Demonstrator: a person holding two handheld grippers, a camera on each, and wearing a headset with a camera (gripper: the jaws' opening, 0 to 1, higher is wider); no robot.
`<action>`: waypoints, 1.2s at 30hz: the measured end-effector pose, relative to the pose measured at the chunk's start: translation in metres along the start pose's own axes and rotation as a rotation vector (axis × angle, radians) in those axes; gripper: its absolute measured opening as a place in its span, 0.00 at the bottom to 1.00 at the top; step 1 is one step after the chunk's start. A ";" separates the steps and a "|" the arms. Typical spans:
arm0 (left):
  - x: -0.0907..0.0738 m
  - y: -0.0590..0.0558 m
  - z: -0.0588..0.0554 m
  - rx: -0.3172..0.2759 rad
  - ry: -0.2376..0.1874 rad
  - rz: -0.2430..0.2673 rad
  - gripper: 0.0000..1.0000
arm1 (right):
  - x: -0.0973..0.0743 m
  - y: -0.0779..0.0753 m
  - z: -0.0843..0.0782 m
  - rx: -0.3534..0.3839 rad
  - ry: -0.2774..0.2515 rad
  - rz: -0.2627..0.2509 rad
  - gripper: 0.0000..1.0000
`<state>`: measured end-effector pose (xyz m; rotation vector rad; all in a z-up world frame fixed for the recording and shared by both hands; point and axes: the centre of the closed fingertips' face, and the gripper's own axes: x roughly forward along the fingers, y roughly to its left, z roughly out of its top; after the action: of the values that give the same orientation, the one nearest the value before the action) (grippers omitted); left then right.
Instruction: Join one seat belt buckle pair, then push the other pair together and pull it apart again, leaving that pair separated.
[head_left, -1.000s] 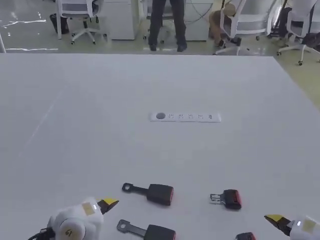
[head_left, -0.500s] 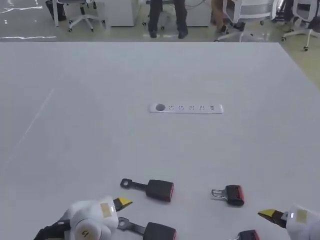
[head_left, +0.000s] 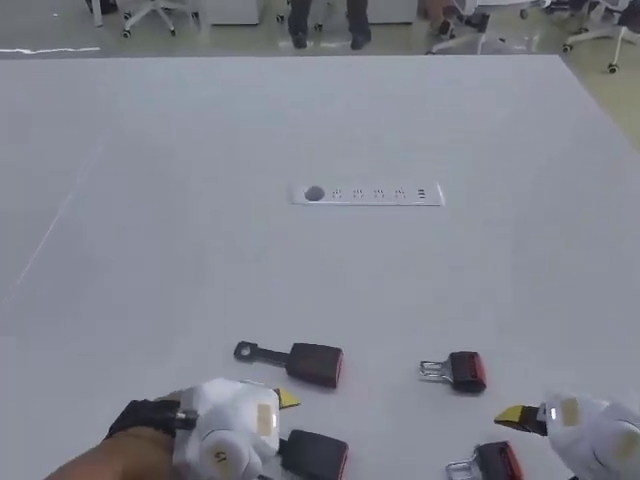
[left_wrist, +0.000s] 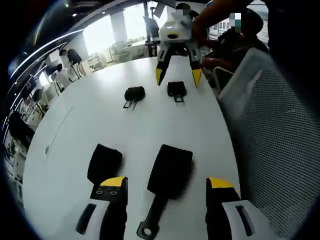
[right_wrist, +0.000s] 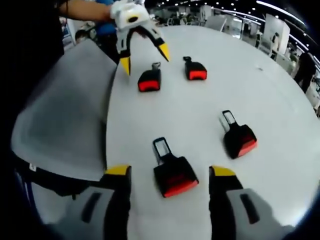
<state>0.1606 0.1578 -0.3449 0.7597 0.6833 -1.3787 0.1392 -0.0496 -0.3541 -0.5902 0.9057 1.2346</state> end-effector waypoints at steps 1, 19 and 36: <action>0.002 0.000 0.001 0.011 0.003 -0.010 0.63 | 0.001 0.000 -0.001 -0.005 0.005 0.011 0.62; 0.026 -0.005 -0.013 0.125 0.081 -0.117 0.44 | 0.008 -0.003 -0.018 -0.043 0.073 0.063 0.53; 0.029 0.005 -0.010 -0.114 0.009 0.022 0.35 | 0.011 -0.008 -0.016 0.049 0.079 -0.031 0.37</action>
<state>0.1685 0.1492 -0.3740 0.6811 0.7517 -1.3062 0.1433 -0.0591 -0.3726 -0.6152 0.9867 1.1652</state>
